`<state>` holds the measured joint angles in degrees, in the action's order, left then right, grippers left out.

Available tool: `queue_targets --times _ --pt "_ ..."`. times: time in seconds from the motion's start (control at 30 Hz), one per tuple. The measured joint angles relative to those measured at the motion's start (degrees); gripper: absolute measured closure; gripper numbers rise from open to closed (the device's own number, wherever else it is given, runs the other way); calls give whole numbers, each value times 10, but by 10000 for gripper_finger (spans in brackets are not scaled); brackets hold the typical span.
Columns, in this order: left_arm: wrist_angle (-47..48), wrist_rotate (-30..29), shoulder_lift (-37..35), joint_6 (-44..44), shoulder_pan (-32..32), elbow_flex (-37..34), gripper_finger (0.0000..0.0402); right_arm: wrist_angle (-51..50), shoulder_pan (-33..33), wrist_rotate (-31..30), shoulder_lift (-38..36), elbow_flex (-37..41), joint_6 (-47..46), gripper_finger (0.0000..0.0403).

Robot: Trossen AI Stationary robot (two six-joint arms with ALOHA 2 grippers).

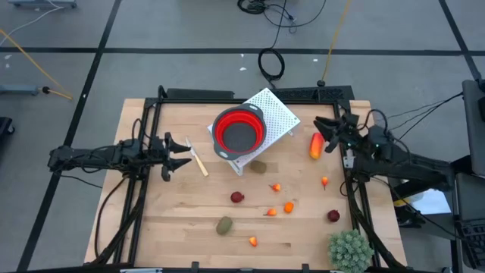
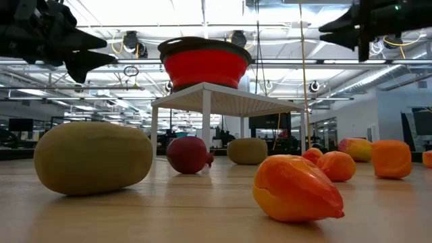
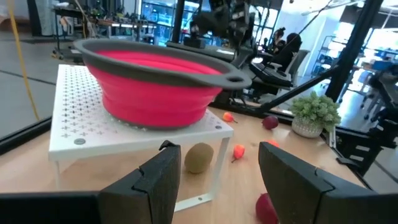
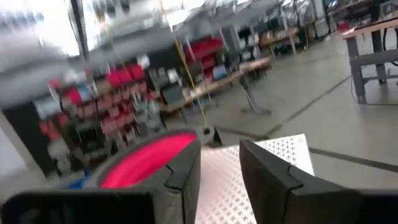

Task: Pick & Place Fruit
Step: Put the mango into the red strainer bowl on the shelf

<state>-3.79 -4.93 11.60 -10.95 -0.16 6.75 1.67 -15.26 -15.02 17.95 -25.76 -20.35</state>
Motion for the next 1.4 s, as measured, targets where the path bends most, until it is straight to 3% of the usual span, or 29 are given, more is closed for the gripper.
queue_targets --times 0.17,0.33,0.63,0.9,1.2,1.4 --pt "2 0 0 3 0 0 188 -180 0 2 105 -120 14 298" --pt "7 0 0 3 0 0 188 -337 0 2 203 -215 -36 298" --pt "20 1 0 3 0 0 188 -509 0 0 328 -318 -125 334" --pt "23 5 0 -1 0 0 188 -581 0 0 368 -361 -176 398" --pt "23 5 0 -1 0 0 188 -699 0 7 380 -361 -265 401" --pt "23 5 0 -3 0 0 188 -705 0 16 378 -354 -268 376"
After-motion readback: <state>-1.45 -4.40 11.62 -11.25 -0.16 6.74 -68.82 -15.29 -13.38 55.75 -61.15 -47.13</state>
